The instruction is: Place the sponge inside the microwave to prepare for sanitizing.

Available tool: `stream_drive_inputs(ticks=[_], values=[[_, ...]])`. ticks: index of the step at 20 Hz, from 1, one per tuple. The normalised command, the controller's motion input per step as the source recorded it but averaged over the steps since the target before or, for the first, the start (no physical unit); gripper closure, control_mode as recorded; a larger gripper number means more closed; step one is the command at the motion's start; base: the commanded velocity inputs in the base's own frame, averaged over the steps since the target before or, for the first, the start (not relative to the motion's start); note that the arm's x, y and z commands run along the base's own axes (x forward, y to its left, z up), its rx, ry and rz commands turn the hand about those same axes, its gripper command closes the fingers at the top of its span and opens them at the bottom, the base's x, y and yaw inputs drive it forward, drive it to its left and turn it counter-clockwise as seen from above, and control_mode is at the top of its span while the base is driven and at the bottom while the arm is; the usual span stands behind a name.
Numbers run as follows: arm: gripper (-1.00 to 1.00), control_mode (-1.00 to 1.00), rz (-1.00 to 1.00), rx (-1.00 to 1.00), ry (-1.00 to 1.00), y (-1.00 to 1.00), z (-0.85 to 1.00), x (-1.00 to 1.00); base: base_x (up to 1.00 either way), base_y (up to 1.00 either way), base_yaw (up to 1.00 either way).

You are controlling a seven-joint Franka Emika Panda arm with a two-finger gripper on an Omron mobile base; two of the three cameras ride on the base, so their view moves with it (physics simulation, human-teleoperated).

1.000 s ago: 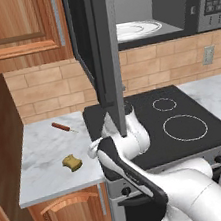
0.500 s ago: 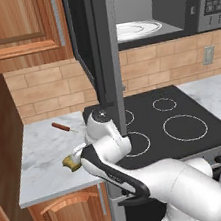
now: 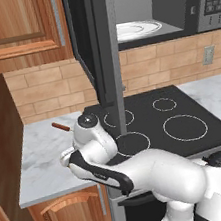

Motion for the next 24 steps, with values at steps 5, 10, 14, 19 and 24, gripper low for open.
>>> stream_drive_inputs(ticks=[5, 10, 14, 19, 24], values=[[-1.0, -1.0, 0.01, 0.0, 0.02, 0.01, -0.23, 0.26, 0.0, 0.0, 0.0], [-1.0, -1.0, 0.0, 0.0, 0.01, 0.08, -0.22, 0.31, 0.0, 0.0, 0.0], [-1.0, -1.0, 0.0, 0.0, 0.03, 0.16, -0.1, 0.21, 0.0, 0.0, 0.0], [-1.0, -1.0, 0.0, 0.0, 0.04, 0.16, -0.06, 0.21, 0.0, 0.0, 0.0], [-1.0, -1.0, 0.0, -0.01, 0.02, 0.05, -0.11, 0.11, 0.0, 0.0, 0.0]])
